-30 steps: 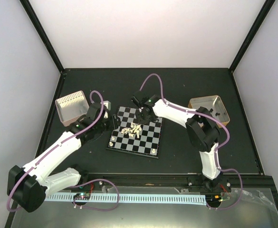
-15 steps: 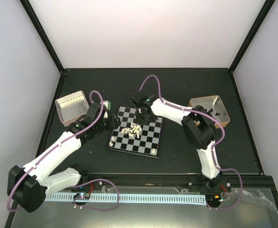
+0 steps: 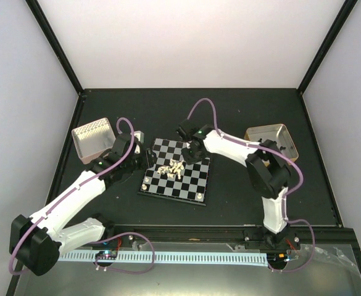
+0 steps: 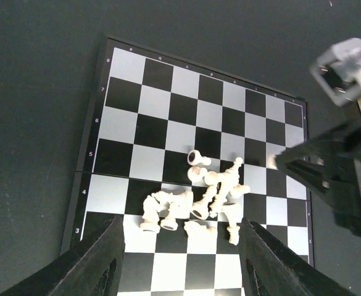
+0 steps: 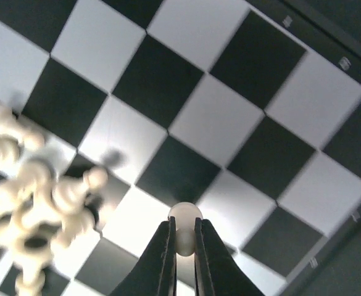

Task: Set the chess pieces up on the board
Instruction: Pick up the chess piece from the chessboard, then place the chess piece on the chessboard.

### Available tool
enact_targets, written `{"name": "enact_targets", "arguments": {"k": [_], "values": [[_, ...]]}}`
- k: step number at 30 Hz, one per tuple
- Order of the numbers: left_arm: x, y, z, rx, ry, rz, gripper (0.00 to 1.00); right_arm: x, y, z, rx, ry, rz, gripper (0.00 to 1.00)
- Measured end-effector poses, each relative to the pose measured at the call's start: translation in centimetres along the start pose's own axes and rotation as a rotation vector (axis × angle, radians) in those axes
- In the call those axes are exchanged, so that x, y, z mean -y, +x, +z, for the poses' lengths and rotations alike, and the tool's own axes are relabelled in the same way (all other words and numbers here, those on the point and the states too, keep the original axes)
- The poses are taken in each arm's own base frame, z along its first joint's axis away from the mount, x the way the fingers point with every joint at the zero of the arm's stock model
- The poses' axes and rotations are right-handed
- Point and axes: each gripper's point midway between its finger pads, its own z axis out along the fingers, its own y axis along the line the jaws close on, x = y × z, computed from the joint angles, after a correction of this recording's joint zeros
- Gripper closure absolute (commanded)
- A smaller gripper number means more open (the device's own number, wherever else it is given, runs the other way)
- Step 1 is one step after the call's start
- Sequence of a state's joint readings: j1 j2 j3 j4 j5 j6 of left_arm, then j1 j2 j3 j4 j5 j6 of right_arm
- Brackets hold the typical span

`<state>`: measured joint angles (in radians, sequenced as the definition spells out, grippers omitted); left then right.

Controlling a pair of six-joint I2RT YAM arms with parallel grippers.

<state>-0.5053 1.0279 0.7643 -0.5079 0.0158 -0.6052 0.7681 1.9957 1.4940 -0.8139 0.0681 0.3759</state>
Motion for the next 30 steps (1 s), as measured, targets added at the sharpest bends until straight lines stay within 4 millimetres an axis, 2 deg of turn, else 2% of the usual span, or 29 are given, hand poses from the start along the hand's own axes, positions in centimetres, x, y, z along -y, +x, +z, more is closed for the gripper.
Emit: {"name": "enact_targets", "arguments": {"k": [8, 11, 15, 18, 30], "values": [[0.2, 0.3, 0.3, -0.019, 0.010, -0.001, 0.47, 1.2, 3.9, -3.9, 0.030, -0.033, 0.025, 0.95], [0.3, 0.5, 0.5, -0.030, 0.016, -0.001, 0.48, 1.2, 5.9, -3.7, 0.001, -0.037, 0.021, 0.95], [0.4, 0.5, 0.5, -0.033, 0.024, -0.001, 0.47, 0.7, 9.2, -2.5, -0.073, -0.040, 0.003, 0.95], [0.5, 0.5, 0.5, -0.034, 0.027, -0.001, 0.48, 0.3, 10.7, -2.0, -0.108, -0.042, -0.007, 0.95], [0.7, 0.7, 0.5, -0.044, 0.040, -0.002, 0.48, -1.2, 11.5, -2.2, -0.119, -0.078, -0.029, 0.94]]}}
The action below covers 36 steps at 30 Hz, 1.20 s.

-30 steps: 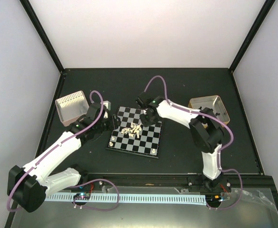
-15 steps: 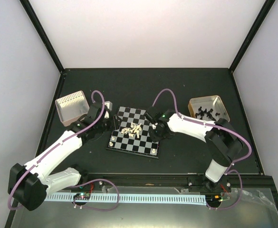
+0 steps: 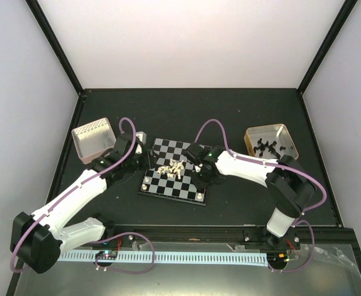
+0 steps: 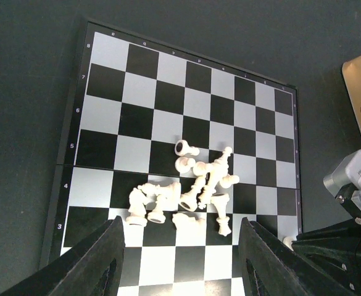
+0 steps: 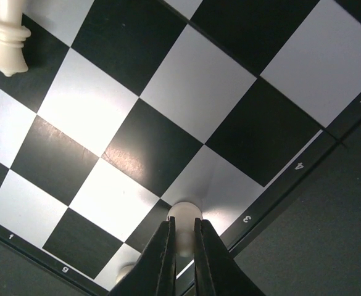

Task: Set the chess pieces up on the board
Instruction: Place the chess piece on the chessboard.

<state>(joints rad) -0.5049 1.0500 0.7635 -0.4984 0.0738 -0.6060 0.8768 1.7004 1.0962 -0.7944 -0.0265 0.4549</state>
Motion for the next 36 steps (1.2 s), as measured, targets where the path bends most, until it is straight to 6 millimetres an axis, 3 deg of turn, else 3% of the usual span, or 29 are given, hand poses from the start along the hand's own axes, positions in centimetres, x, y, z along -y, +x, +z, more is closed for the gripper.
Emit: {"name": "enact_targets", "arguments": {"k": [19, 28, 36], "values": [[-0.1, 0.3, 0.3, -0.013, -0.001, -0.001, 0.47, -0.5, 1.4, 0.0, -0.034, -0.012, -0.019, 0.90], [0.0, 0.4, 0.4, -0.020, 0.006, -0.001, 0.47, -0.6, 1.6, -0.1, -0.042, -0.015, -0.002, 0.67], [0.0, 0.5, 0.4, -0.021, 0.007, -0.001, 0.47, -1.0, 1.8, -1.3, -0.021, -0.027, 0.003, 0.63]]}}
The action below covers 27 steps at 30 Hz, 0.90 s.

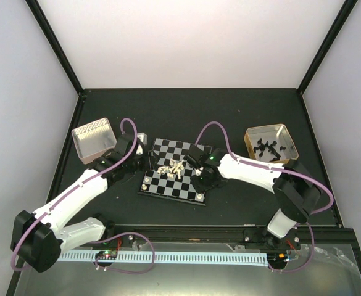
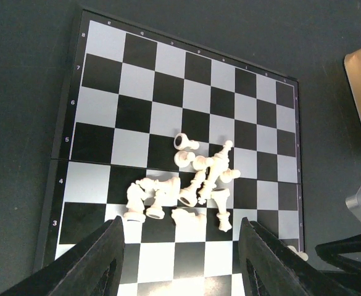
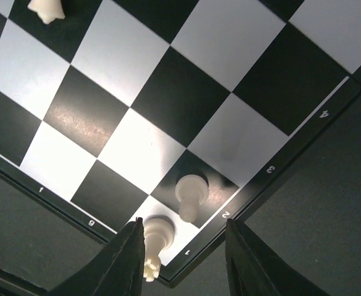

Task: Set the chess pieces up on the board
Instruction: Place the chess piece on the chessboard, then adjust the chess piece on the chessboard.

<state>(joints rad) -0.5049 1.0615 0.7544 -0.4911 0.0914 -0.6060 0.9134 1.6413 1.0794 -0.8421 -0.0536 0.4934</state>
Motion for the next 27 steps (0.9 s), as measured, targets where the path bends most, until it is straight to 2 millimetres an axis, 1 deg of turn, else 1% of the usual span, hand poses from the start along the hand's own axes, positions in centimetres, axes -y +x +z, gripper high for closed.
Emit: {"name": "enact_targets", "arguments": {"k": [6, 15, 21, 27], "values": [[-0.1, 0.2, 0.1, -0.005, -0.002, -0.001, 0.48, -0.7, 0.7, 0.1, -0.011, -0.001, -0.021, 0.63], [-0.1, 0.2, 0.1, -0.005, 0.001, 0.000, 0.47, -0.6, 1.3, 0.5, -0.025, 0.006, -0.018, 0.66], [0.1, 0.1, 0.1, -0.001, 0.009, 0.000, 0.47, -0.5, 1.8, 0.8, -0.038, 0.010, -0.023, 0.65], [0.0, 0.3, 0.2, -0.005, 0.009, -0.001, 0.47, -0.6, 1.5, 0.6, -0.029, 0.010, -0.013, 0.62]]}}
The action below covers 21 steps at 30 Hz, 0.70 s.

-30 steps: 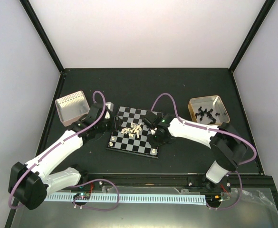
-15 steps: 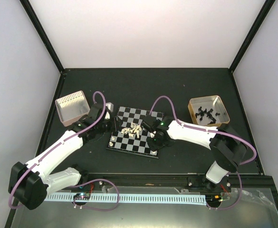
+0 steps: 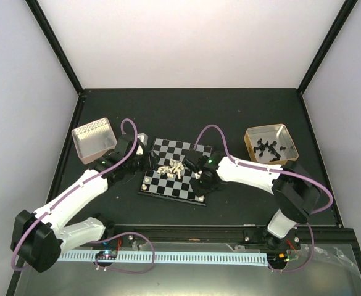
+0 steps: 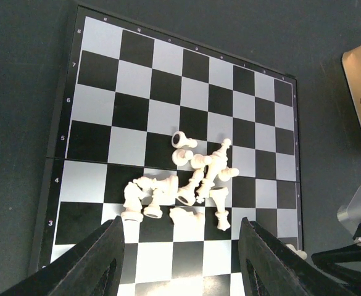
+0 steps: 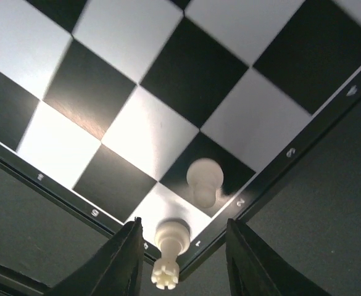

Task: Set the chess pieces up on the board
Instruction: Adjust the chess piece on the chessboard, then pick up the chess piece from the chessboard.

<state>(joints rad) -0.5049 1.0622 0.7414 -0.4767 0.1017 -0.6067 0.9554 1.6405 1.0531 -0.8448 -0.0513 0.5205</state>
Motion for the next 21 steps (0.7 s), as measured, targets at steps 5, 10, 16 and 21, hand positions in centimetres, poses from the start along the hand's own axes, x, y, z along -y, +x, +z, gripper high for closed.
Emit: {"name": "enact_targets", "arguments": {"k": [5, 10, 16, 21], "values": [[0.0, 0.0, 0.0, -0.001, 0.002, 0.000, 0.47, -0.5, -2.7, -1.5, 0.094, 0.007, 0.020, 0.62], [0.0, 0.0, 0.0, -0.001, 0.002, -0.002, 0.47, -1.9, -7.5, -3.9, 0.232, -0.009, 0.029, 0.64], [0.0, -0.5, -1.0, 0.037, 0.000, -0.014, 0.47, -2.7, -12.4, -3.6, 0.297, -0.012, 0.018, 0.69], [-0.4, -0.8, -1.7, 0.065, -0.022, -0.024, 0.48, -2.5, -13.8, -1.2, 0.265, 0.018, 0.002, 0.76]]}}
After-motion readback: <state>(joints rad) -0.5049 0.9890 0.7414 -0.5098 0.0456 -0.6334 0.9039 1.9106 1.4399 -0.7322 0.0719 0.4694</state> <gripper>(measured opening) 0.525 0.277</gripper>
